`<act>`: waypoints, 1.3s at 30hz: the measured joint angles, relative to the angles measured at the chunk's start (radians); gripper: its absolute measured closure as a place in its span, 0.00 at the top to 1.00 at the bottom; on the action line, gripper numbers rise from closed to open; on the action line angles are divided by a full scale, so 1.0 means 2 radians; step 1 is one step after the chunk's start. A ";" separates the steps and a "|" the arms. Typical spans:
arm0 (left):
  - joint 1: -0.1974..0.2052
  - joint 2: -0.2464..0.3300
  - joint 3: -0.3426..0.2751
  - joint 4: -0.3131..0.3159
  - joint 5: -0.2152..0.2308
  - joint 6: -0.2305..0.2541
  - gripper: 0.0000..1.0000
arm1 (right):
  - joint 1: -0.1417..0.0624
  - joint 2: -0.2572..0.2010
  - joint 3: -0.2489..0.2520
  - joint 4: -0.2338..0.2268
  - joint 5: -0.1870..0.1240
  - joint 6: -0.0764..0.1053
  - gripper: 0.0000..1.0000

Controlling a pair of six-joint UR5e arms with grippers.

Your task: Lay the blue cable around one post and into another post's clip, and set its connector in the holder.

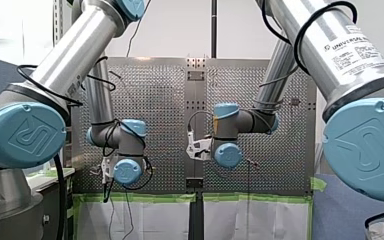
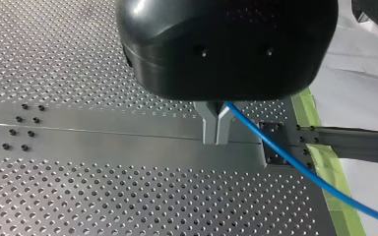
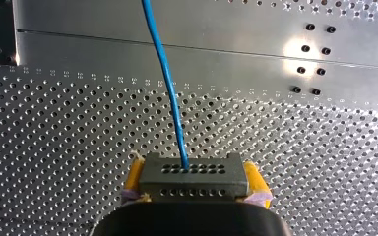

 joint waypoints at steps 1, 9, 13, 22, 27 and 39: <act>0.000 0.000 0.000 0.000 0.000 0.000 0.00 | 0.001 0.001 -0.001 0.001 0.001 0.001 0.00; 0.000 0.000 0.000 0.000 0.000 0.000 0.00 | 0.021 0.029 -0.029 0.029 0.008 0.024 0.00; 0.000 0.000 0.000 0.000 0.000 0.000 0.00 | 0.023 0.038 -0.038 0.048 0.008 0.027 0.00; 0.000 0.000 0.000 0.000 0.000 0.000 0.00 | 0.024 0.040 -0.040 0.083 0.008 0.027 0.00; -0.004 0.004 0.001 0.003 -0.005 -0.005 0.00 | 0.024 0.041 -0.041 0.087 0.009 0.028 0.00; -0.005 0.053 0.005 -0.037 -0.037 -0.049 0.00 | 0.031 -0.002 -0.066 0.121 0.053 0.072 0.00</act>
